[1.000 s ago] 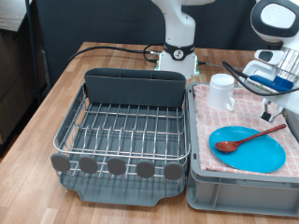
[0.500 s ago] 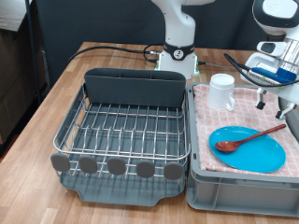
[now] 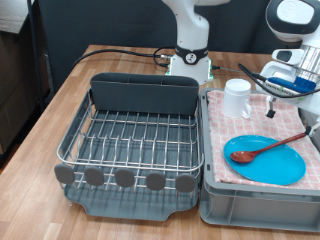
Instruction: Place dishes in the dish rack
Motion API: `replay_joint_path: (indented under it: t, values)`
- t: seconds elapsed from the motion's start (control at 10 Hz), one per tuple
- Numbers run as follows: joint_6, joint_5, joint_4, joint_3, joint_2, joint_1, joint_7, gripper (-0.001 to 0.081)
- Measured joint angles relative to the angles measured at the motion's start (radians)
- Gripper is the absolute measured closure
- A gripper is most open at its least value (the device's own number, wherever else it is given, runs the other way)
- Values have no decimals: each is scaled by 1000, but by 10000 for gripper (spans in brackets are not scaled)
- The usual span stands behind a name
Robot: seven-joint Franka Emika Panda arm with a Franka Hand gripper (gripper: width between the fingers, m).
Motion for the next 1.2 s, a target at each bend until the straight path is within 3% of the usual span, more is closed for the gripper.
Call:
replay_joint_path:
  t: [0.7,1.1,1.2]
  values:
    - [111,-76,-9,-53,93,1,21,3]
    - [133,-112,-6,-83,123,19,41,3]
    - [135,-115,-6,-92,125,28,43,89]
